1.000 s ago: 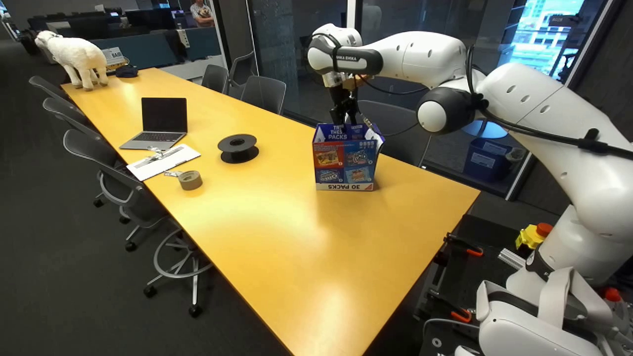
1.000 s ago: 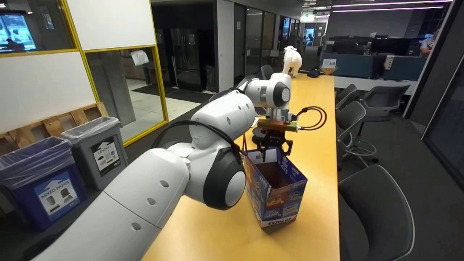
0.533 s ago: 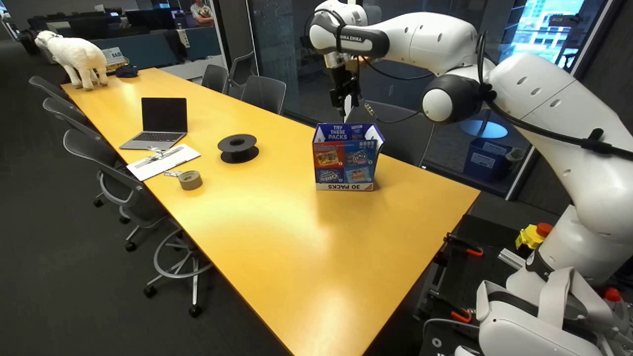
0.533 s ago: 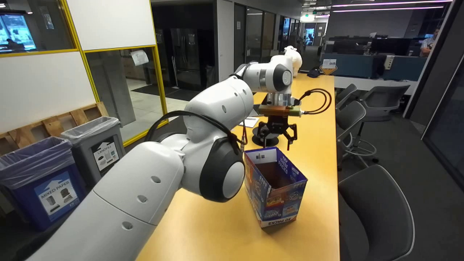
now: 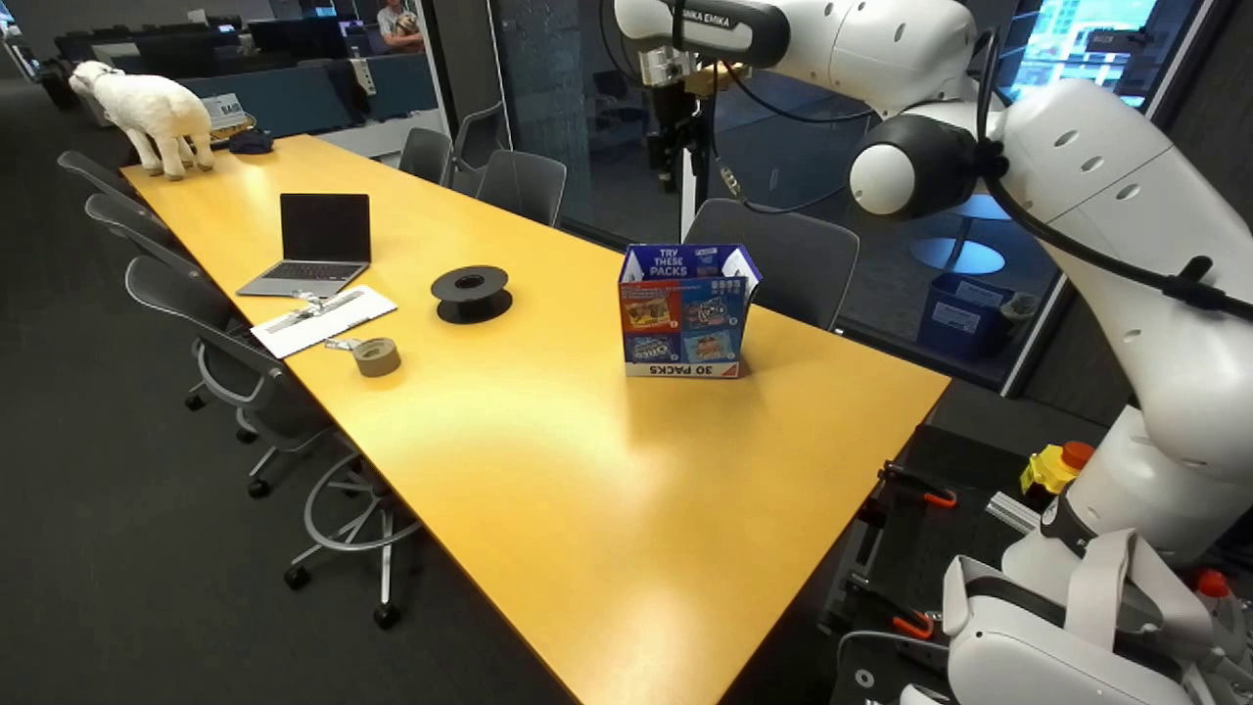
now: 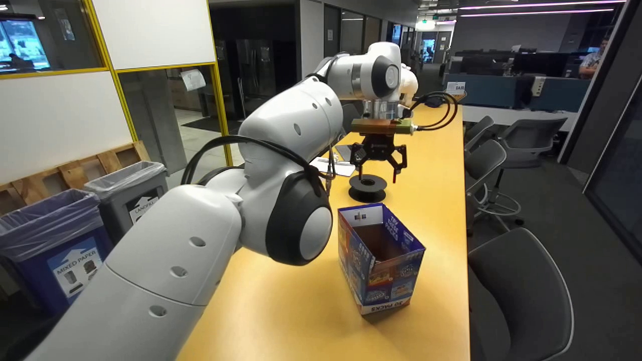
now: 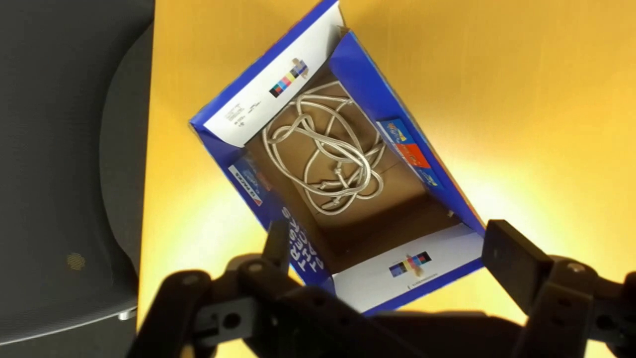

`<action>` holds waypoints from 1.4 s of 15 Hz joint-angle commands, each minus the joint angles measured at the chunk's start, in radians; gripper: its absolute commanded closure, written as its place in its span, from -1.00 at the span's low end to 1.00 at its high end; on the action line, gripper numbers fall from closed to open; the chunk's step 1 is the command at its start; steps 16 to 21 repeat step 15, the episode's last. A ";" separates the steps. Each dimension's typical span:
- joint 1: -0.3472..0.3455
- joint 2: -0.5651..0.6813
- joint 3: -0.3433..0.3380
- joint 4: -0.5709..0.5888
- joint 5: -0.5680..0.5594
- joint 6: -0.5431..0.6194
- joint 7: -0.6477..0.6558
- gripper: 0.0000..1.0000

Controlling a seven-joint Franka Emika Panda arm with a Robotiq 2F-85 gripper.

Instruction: Put the rope in the box

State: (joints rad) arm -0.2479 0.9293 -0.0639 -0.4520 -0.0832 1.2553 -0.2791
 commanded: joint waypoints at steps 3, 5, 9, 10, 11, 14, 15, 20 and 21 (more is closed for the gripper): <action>0.024 -0.037 0.047 -0.018 0.060 -0.102 -0.010 -1.00; 0.045 -0.038 0.047 -0.016 0.056 -0.144 0.020 -1.00; 0.091 -0.033 0.042 -0.007 0.053 -0.182 0.103 -1.00; 0.105 -0.032 0.037 -0.006 0.046 -0.187 0.125 -1.00; 0.088 -0.016 0.038 -0.003 0.043 -0.163 0.082 -1.00; 0.097 0.005 0.038 0.025 0.043 -0.178 0.087 -1.00; 0.096 0.010 0.037 0.033 0.042 -0.183 0.087 -1.00; 0.096 0.010 0.037 0.033 0.042 -0.183 0.087 -1.00; 0.096 0.010 0.037 0.033 0.042 -0.183 0.087 -1.00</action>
